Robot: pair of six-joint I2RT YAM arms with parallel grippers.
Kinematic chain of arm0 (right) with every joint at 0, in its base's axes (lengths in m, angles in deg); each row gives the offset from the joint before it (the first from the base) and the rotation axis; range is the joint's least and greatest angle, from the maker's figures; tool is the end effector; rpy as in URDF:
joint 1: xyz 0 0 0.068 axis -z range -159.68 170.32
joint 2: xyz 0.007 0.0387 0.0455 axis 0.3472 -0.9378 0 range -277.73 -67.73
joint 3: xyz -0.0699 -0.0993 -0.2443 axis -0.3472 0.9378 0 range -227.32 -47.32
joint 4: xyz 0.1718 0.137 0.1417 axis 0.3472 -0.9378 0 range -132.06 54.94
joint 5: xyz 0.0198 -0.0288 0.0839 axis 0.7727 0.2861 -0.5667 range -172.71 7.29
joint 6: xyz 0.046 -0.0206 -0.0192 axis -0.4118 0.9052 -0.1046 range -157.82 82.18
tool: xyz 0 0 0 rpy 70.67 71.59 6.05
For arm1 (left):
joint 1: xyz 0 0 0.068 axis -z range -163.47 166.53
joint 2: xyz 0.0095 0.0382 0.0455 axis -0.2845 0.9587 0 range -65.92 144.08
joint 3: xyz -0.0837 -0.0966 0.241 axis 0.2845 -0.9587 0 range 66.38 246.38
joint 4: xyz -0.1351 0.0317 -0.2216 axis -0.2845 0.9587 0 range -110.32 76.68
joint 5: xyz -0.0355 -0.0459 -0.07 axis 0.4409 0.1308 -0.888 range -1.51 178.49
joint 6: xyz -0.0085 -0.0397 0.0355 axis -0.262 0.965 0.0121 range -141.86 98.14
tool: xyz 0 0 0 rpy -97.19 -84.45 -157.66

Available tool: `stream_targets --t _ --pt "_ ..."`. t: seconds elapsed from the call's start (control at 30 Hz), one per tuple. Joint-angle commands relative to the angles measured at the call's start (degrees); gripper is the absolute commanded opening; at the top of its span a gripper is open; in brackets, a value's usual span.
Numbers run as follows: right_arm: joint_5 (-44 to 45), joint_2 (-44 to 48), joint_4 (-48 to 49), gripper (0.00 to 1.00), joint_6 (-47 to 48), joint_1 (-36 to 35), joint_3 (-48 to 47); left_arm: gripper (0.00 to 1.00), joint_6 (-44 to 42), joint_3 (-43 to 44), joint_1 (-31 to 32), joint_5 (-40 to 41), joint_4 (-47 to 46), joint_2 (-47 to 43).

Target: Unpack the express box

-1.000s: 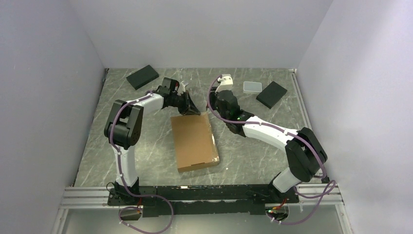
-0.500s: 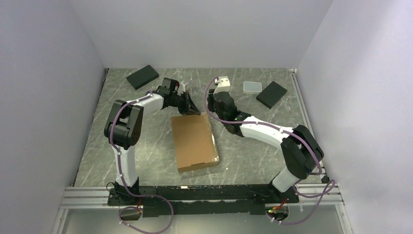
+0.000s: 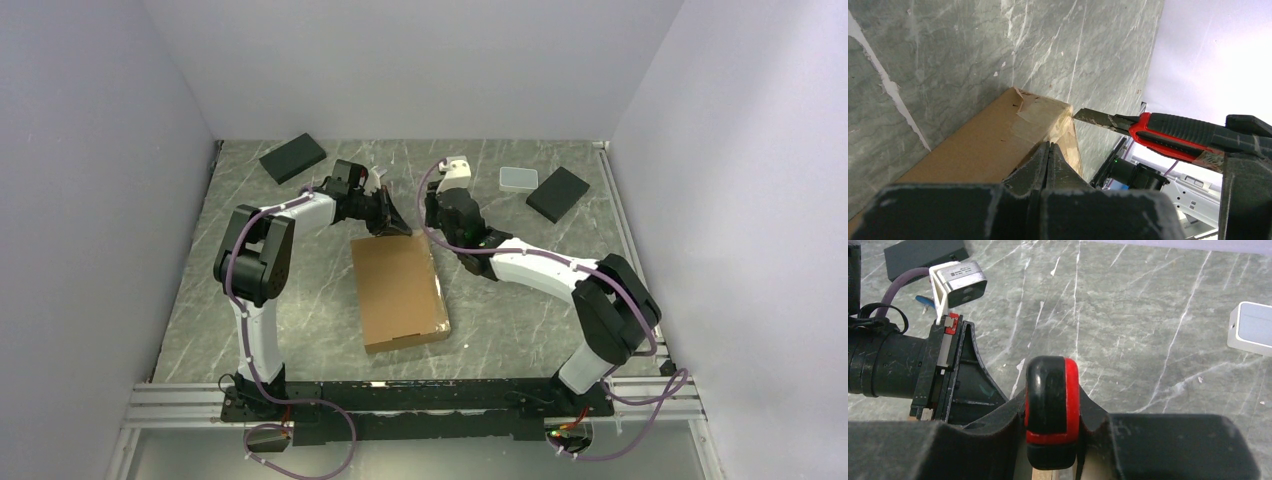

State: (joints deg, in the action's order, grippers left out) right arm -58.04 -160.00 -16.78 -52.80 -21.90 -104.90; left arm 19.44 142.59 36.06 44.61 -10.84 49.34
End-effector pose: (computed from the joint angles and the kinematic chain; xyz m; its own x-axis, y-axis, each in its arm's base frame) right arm 0.2826 0.2363 0.2571 -0.2832 0.0601 -0.9572 -0.2493 0.9591 0.1340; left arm 0.3939 -0.1659 0.1698 -0.9751 -0.1589 -0.1547 0.0399 0.5604 -0.8272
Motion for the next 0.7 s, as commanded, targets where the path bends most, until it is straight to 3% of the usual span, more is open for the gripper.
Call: stream_targets --t 0.0,0.67 --pt "1.4 -1.8 4.1 0.0 1.6 -0.5 -0.8 0.0 -1.0 -0.7 -0.1 1.3 0.8 -0.2" --pt "4.7 1.6 9.8 0.0 3.8 -4.0 8.1 0.0 0.5 -1.3 -0.6 3.5 3.0 0.7"
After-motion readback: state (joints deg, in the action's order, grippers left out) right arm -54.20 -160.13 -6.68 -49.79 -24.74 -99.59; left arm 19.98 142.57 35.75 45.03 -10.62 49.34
